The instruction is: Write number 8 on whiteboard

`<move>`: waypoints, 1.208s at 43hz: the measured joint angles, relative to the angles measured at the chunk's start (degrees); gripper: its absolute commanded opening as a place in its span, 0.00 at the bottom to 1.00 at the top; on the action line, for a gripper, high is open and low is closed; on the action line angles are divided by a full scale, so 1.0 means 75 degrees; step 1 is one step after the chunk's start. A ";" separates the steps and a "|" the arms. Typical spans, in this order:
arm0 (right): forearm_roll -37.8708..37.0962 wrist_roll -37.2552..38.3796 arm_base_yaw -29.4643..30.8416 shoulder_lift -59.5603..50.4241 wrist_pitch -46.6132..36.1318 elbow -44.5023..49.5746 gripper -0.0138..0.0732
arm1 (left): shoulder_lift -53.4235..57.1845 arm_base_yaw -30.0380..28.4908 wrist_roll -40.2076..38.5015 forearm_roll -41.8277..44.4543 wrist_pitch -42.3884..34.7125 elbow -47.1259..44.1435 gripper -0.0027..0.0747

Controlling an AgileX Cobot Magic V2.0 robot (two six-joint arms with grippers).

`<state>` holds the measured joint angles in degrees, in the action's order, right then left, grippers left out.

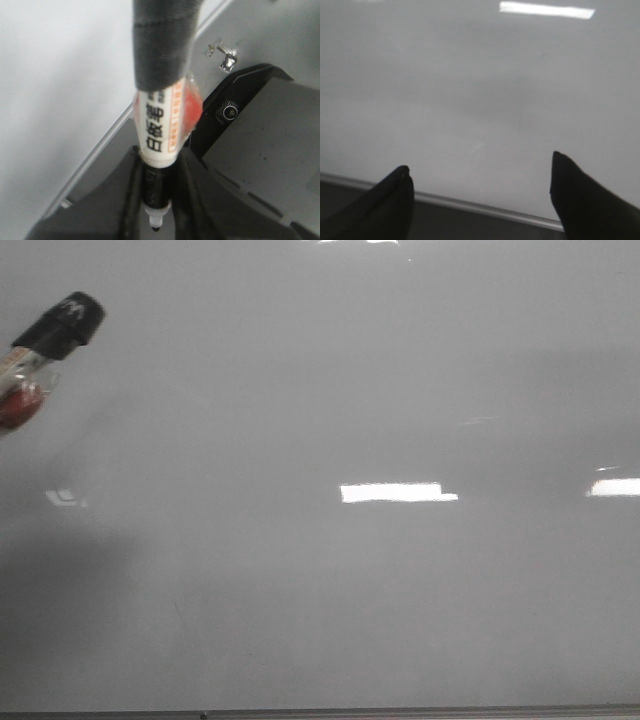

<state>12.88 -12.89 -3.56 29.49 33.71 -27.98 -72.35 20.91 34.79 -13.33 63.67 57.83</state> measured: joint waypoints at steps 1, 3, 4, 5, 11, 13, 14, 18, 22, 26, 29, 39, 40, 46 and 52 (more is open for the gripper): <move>0.0118 -0.0250 -0.0160 0.0213 0.0168 -0.0103 0.81 | 0.0000 0.0232 0.0301 0.0032 0.0013 0.0023 0.01; 0.0298 -0.0663 -0.0419 0.0536 0.0444 -0.0274 0.81 | -0.0015 0.0571 0.0667 0.0093 0.0046 0.0066 0.01; 0.0432 -0.0955 -0.0601 0.0757 0.0638 -0.0408 0.81 | -0.0015 0.0792 0.0848 0.0149 0.0045 0.0080 0.01; 0.0526 -0.1181 -0.0694 0.0921 0.0789 -0.0519 0.81 | -0.0015 0.0951 0.0948 0.0192 0.0045 0.0094 0.01; 0.1218 -0.2639 -0.1764 0.2039 0.1688 -0.1410 0.81 | -0.0015 0.1782 0.1227 0.0584 0.0059 0.0118 0.01; 0.1470 -0.3056 -0.2153 0.2447 0.1845 -0.1674 0.81 | -0.0015 0.1976 0.1262 0.0659 0.0058 0.0118 0.01; 0.1567 -0.3207 -0.2320 0.2627 0.1874 -0.1852 0.81 | -0.0015 0.2048 0.1277 0.0678 0.0058 0.0118 0.01; 0.1907 -0.3810 -0.3135 0.3509 0.1926 -0.2447 0.81 | -0.0015 0.2303 0.1413 0.0713 0.0058 0.0118 0.01; 0.2015 -0.4132 -0.3863 0.4378 0.1926 -0.3166 0.81 | -0.0015 0.2430 0.1465 0.0729 0.0058 0.0118 0.01; 0.2053 -0.4250 -0.4511 0.5284 0.1912 -0.3869 0.81 | -0.0015 0.2484 0.1479 0.0729 0.0058 0.0118 0.01; 0.2072 -0.4329 -0.4873 0.5888 0.1899 -0.4364 0.81 | -0.0015 0.2484 0.1479 0.0744 0.0058 0.0118 0.01; 0.2188 -0.4413 -0.5567 0.7337 0.1867 -0.5507 0.81 | -0.0015 0.2484 0.1479 0.0757 0.0058 0.0118 0.01; 0.2230 -0.4432 -0.5596 0.7442 0.1867 -0.5557 0.81 | -0.0015 0.2484 0.1479 0.0757 0.0058 0.0118 0.01; 0.2694 -0.4804 -0.5614 0.7808 0.1809 -0.5728 0.74 | -0.0015 0.2484 0.1479 0.0757 0.0058 0.0118 0.01; 0.3189 -0.5138 -0.5614 0.7906 0.1790 -0.5744 0.61 | -0.0015 0.2484 0.1479 0.0757 0.0058 0.0118 0.01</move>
<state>36.80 -51.42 -45.67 88.78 47.14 -71.06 -72.46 39.54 45.88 -7.65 64.11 58.71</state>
